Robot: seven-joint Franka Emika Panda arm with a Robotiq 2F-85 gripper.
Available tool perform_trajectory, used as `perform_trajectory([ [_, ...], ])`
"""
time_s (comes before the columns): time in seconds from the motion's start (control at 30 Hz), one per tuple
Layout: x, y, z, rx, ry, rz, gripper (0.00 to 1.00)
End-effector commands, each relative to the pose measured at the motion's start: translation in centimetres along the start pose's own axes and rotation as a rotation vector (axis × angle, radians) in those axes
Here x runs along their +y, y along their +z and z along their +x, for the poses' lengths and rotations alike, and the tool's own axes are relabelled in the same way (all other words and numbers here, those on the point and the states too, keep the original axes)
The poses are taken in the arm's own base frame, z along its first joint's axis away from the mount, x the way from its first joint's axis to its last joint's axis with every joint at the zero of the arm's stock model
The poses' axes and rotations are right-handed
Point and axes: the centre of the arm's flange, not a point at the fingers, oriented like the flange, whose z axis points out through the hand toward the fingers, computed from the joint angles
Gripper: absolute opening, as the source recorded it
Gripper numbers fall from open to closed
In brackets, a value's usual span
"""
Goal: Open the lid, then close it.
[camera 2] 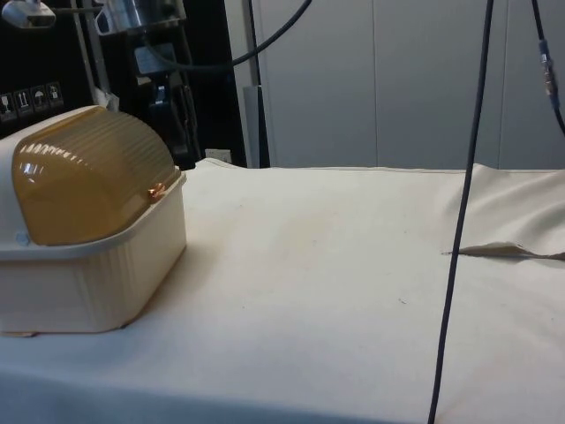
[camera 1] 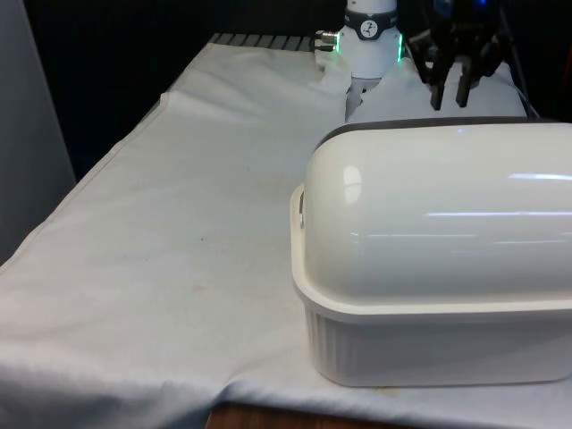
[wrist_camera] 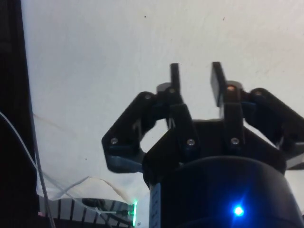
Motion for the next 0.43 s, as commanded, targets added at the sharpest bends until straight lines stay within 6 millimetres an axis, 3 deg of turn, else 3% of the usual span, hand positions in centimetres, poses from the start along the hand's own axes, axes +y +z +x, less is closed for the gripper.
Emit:
perform_trajectory([
  [0.0, -0.05, -0.01, 0.07, 0.000, 0.000, 0.000, 0.42],
  [0.23, 0.00, 0.00, 0.00, 0.000, 0.000, 0.000, 0.75],
  [0.27, -0.06, 0.02, 0.09, -0.001, 0.000, 0.001, 0.75],
  [0.3, -0.06, -0.05, 0.10, 0.001, 0.000, 0.001, 0.84],
  [0.4, -0.06, -0.02, 0.05, 0.000, 0.000, 0.001, 0.98],
])
